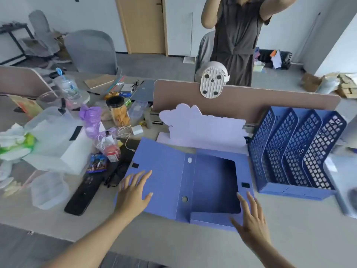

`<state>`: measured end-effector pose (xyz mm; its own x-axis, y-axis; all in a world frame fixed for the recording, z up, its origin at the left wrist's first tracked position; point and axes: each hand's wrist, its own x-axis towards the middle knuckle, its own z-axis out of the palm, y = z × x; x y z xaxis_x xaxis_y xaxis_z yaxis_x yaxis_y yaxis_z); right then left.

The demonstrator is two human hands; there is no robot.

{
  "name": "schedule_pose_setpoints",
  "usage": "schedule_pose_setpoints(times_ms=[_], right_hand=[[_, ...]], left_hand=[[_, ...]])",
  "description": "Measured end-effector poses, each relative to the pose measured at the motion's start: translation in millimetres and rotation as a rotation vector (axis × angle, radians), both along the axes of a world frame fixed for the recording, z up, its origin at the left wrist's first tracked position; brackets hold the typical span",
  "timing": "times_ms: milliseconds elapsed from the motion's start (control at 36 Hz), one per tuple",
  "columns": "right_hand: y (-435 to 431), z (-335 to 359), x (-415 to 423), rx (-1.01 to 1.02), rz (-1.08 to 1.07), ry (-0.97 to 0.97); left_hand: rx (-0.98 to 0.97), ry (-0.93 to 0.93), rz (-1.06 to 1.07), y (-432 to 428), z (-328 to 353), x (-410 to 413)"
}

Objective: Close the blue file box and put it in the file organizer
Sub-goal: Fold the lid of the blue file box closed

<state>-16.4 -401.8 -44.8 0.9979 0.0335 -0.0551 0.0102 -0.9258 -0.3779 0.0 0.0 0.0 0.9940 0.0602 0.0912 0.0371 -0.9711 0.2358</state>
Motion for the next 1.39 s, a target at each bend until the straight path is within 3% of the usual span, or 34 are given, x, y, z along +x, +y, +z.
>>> schedule_pose_setpoints(times_ms=[111,222,389,583,722,806,944,1083,1250,1389], right_hand=[[0,-6,-14,0.034,-0.117,0.129],[3,-11,-18,0.196,-0.190,0.194],[-3,-20,-13,0.236,-0.178,0.178],[-3,-22,-12,0.240,-0.151,0.172],[-5,-24,-8,0.211,-0.125,0.163],[-6,-23,-8,0.203,-0.123,0.177],[-2,-14,-12,0.227,-0.155,0.229],[-3,-6,-9,0.297,-0.104,0.190],[-7,9,1,0.479,-0.219,0.151],[4,52,14,0.827,-0.220,0.088]], left_hand=[[-0.070,0.225,0.250,15,-7,-12],[-0.156,0.256,0.390,32,-7,-10],[-0.286,0.340,0.486,49,-8,-6],[-0.390,0.187,0.462,35,6,-8],[-0.810,0.026,0.346,11,29,-22],[-0.944,-0.035,0.287,-3,40,-32],[-1.136,0.023,0.162,-43,55,-39],[-1.092,0.155,0.027,-80,53,-39],[-1.001,0.198,-0.123,-117,47,-31],[-0.868,0.235,-0.287,-146,36,-22]])
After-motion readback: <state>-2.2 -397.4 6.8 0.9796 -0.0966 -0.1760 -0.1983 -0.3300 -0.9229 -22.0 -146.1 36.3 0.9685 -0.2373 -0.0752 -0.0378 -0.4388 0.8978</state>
